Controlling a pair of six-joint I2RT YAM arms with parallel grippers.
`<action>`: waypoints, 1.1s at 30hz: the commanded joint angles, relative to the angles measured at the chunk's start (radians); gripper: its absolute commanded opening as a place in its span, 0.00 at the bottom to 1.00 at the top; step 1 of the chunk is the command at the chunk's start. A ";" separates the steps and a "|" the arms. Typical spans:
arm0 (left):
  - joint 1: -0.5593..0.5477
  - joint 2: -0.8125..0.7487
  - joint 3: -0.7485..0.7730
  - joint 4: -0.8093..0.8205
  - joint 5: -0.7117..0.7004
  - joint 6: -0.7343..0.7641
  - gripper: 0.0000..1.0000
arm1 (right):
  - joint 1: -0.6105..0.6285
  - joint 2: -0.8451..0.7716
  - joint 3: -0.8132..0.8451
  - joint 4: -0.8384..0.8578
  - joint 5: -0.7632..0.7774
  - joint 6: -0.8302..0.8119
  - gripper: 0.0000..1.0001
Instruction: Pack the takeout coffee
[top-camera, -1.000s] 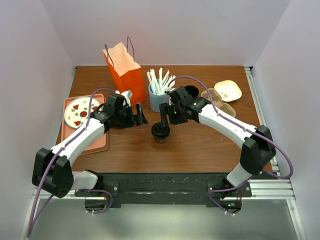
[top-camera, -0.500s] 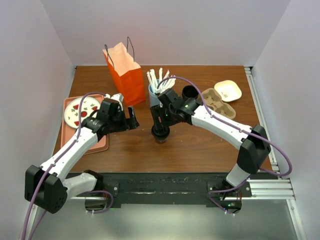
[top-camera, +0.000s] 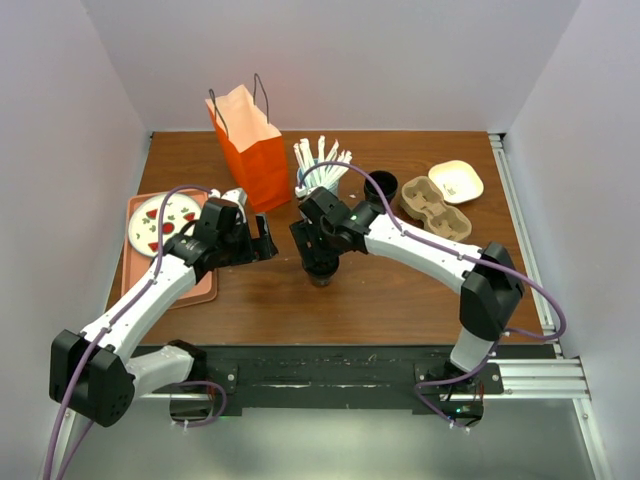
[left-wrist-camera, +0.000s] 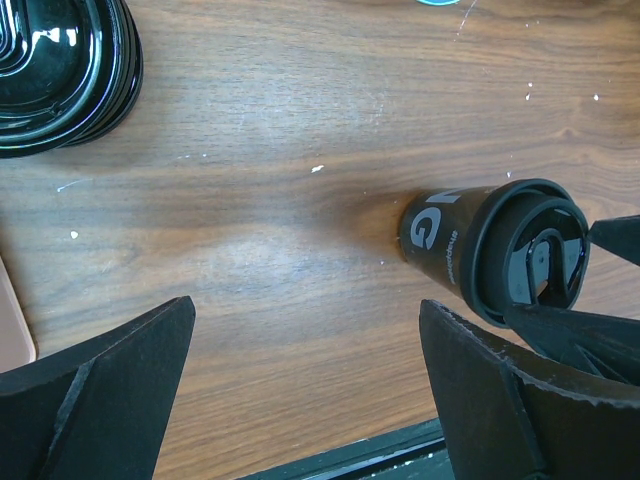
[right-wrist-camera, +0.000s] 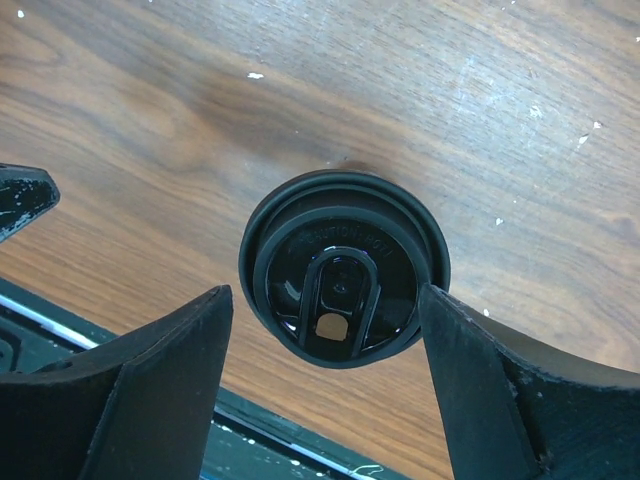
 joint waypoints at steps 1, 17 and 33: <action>0.004 -0.018 -0.007 0.016 -0.008 -0.003 1.00 | 0.020 0.011 0.038 -0.031 0.057 -0.006 0.76; 0.004 -0.023 -0.004 0.020 -0.004 -0.008 0.99 | 0.054 0.014 0.073 -0.068 0.127 -0.023 0.80; 0.005 -0.070 -0.010 0.005 -0.077 -0.017 1.00 | 0.054 0.080 0.122 -0.094 0.158 -0.050 0.82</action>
